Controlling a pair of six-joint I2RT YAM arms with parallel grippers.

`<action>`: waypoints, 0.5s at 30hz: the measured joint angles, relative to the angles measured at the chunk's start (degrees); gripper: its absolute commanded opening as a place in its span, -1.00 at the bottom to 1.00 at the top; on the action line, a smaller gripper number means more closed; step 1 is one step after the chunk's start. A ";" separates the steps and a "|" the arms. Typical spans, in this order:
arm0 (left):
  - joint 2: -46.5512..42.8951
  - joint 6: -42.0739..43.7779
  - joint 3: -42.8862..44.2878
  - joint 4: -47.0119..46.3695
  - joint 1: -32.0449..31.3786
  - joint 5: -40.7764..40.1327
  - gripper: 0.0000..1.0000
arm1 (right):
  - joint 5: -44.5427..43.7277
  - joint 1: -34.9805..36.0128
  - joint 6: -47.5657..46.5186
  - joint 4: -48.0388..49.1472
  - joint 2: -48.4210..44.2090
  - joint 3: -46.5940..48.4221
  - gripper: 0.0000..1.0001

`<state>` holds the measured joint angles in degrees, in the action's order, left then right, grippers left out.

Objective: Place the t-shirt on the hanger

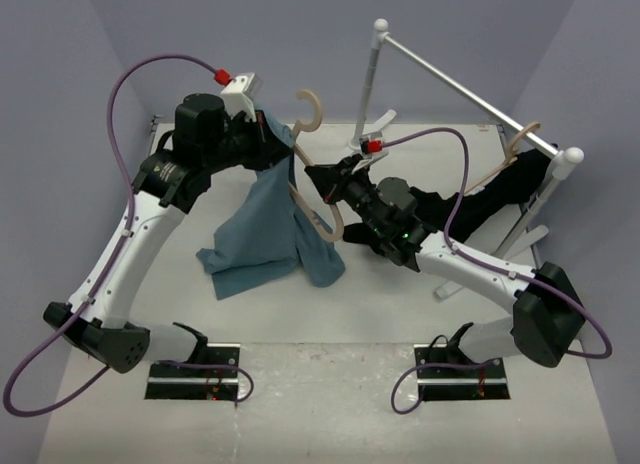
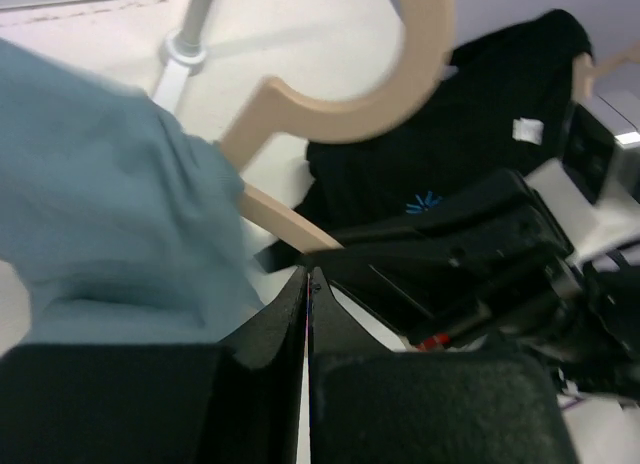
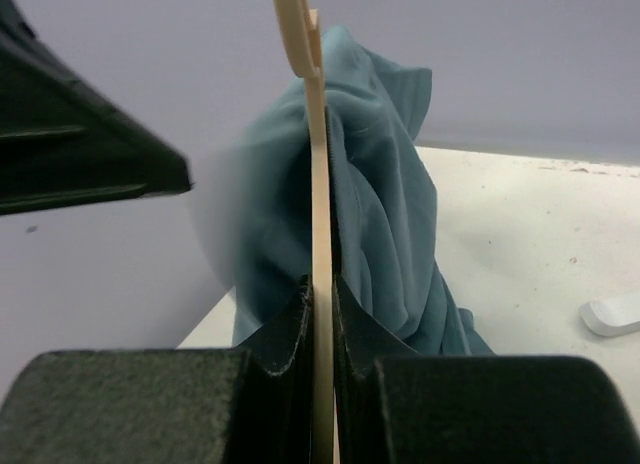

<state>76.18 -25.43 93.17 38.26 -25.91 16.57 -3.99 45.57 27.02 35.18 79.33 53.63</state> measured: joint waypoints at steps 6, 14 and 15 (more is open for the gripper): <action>-5.38 2.57 -1.58 0.05 -1.01 4.91 -0.90 | 2.09 -0.80 0.42 -0.44 -0.24 0.00 -1.00; 0.74 7.73 7.42 8.88 -1.18 -10.33 1.00 | 2.15 -2.39 -1.40 5.29 -8.59 -10.80 -1.00; 1.01 8.49 8.37 9.31 -1.15 -13.39 1.00 | 2.36 -2.79 -1.88 5.87 -10.40 -12.97 -1.00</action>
<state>77.19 -16.93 101.53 47.57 -27.05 3.18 -1.63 42.78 25.15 41.05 68.93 40.66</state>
